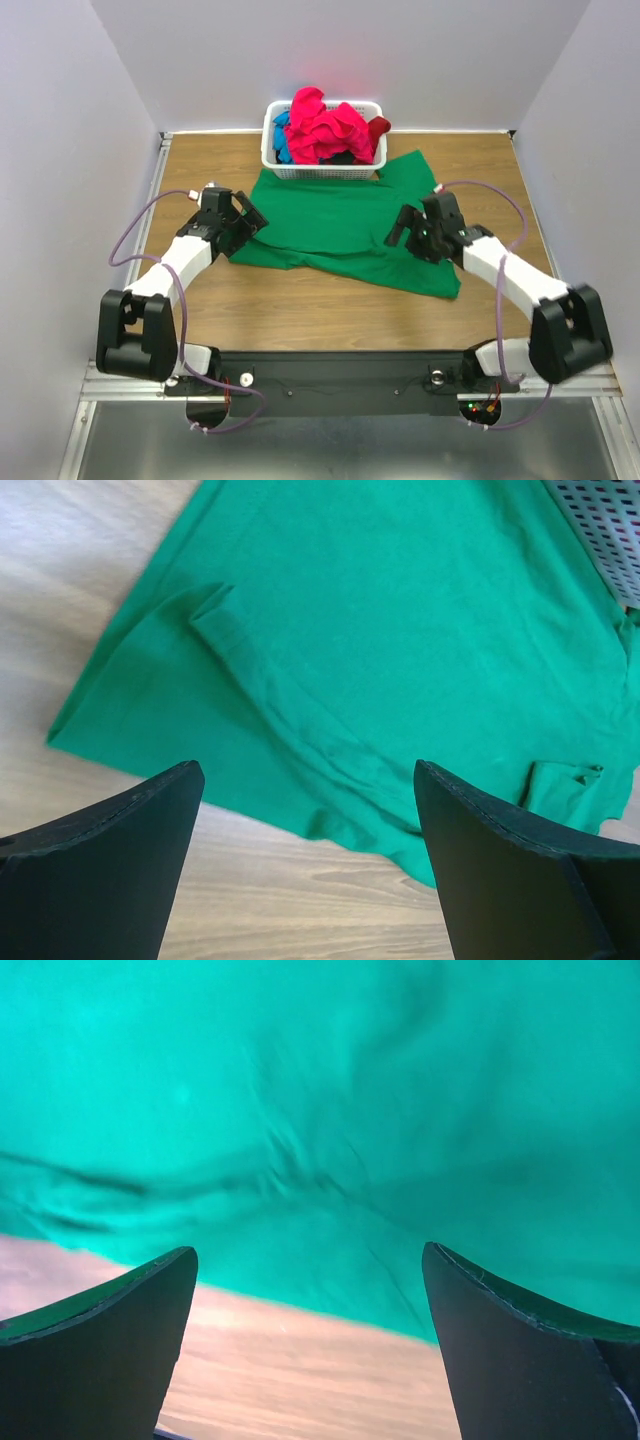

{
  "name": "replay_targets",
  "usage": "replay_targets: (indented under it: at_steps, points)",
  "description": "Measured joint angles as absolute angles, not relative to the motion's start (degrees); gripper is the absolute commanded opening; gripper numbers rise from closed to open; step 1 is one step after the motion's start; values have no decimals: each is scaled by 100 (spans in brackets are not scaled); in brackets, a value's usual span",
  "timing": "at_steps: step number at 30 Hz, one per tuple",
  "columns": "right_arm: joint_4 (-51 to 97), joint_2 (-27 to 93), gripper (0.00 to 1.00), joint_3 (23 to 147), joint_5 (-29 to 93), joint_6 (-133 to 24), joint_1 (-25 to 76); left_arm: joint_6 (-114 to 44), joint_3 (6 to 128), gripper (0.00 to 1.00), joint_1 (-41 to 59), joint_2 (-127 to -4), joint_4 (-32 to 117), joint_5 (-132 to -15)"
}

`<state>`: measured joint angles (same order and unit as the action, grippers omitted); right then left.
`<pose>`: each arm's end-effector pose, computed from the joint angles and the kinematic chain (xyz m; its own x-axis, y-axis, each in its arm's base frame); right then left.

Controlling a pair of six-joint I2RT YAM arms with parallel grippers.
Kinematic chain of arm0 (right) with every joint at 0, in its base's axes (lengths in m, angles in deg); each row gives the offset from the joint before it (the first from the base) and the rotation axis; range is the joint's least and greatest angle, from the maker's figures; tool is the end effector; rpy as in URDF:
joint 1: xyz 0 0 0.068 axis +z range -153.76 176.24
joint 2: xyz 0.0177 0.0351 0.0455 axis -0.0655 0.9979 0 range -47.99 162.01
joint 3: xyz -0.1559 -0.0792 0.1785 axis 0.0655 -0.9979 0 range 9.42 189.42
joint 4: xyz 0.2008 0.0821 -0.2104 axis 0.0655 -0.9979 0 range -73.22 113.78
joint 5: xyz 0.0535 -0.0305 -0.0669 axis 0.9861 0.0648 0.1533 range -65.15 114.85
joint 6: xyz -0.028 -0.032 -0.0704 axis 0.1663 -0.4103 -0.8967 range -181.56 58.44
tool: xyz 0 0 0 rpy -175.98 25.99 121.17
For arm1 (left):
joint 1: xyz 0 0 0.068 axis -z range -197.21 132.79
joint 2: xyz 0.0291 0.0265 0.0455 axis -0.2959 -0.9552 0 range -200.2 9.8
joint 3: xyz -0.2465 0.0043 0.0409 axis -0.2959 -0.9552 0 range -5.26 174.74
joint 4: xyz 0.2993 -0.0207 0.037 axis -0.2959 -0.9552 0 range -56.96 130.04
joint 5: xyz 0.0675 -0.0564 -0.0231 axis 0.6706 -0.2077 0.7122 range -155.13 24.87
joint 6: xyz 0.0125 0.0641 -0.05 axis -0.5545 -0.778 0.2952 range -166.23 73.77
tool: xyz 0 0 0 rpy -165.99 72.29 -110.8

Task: Fold and stack the t-shirts
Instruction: Fold the tshirt

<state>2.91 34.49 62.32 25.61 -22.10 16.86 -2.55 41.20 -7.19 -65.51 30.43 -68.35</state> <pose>0.3380 0.1280 0.1494 -0.7859 0.3834 -0.4852 0.1808 0.8928 0.4126 0.3482 -0.0656 0.1689 -0.5928 -0.5955 -0.5422 -0.2661 0.7803 -0.5660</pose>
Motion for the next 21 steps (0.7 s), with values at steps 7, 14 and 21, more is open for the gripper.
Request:
replay_targets:
  at_steps: [7, 14, 21]
  points:
    - [138, 2186, 100, 4858, 2323, -2009, 1450, -274, 4205, 98, -629, -7567, 3616, -7111]
    - [265, 2684, 100, 4626, 2340, -1933, 1175, -325, 4426, 98, -607, -8295, 3926, -7019]
    - [473, 1843, 100, 3940, 2369, -1919, 939, -268, 4079, 98, -596, -8017, 4093, -6779]
